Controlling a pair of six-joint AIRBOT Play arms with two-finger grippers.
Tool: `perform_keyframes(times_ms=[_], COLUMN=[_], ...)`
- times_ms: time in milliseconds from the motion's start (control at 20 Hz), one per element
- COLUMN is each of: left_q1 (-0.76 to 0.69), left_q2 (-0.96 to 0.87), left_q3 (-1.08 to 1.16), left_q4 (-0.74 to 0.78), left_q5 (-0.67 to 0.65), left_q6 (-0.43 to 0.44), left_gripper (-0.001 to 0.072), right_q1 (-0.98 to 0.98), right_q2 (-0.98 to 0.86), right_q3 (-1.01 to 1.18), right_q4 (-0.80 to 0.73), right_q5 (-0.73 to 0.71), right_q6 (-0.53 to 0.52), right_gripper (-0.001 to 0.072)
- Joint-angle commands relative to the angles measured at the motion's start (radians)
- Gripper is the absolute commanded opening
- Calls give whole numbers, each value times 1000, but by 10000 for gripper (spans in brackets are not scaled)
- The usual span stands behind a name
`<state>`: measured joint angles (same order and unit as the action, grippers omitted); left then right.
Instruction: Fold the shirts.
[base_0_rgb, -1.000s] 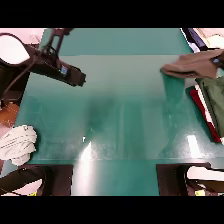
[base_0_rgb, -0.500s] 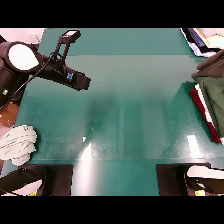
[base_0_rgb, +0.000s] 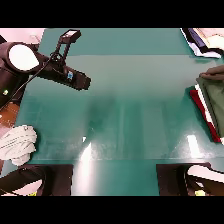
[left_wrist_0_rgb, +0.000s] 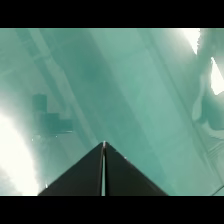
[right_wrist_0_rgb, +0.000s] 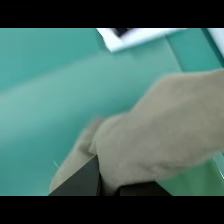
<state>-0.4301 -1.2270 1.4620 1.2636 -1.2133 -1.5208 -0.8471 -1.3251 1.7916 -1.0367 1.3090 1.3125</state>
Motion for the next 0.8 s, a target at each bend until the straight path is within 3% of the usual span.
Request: perform_keyframes(times_ms=[0,100,150,200,250,500,750], left_q1=[0,0,0,0,0,0,0], left_q2=[-1,-1,-1,-1,-1,-1,-1], left_q3=[0,0,0,0,0,0,0], left_q4=[0,0,0,0,0,0,-2], left_q5=[-1,-2,-3,-6,-11,-27,-43], left_q6=[24,45,48,59,63,63,61], left_gripper=[29,29,29,29,29,29,29], right_q1=[-28,-29,-29,-29,-30,-63,-11], right_q2=[28,29,31,40,53,138,225], right_q3=[1,1,-8,-33,-66,-250,-425], right_q4=[-200,-325,-379,-417,-439,-429,26], right_q5=[153,248,283,299,305,284,249], right_q6=[134,177,188,188,188,190,190], right_gripper=[18,35,211,459,542,531,520])
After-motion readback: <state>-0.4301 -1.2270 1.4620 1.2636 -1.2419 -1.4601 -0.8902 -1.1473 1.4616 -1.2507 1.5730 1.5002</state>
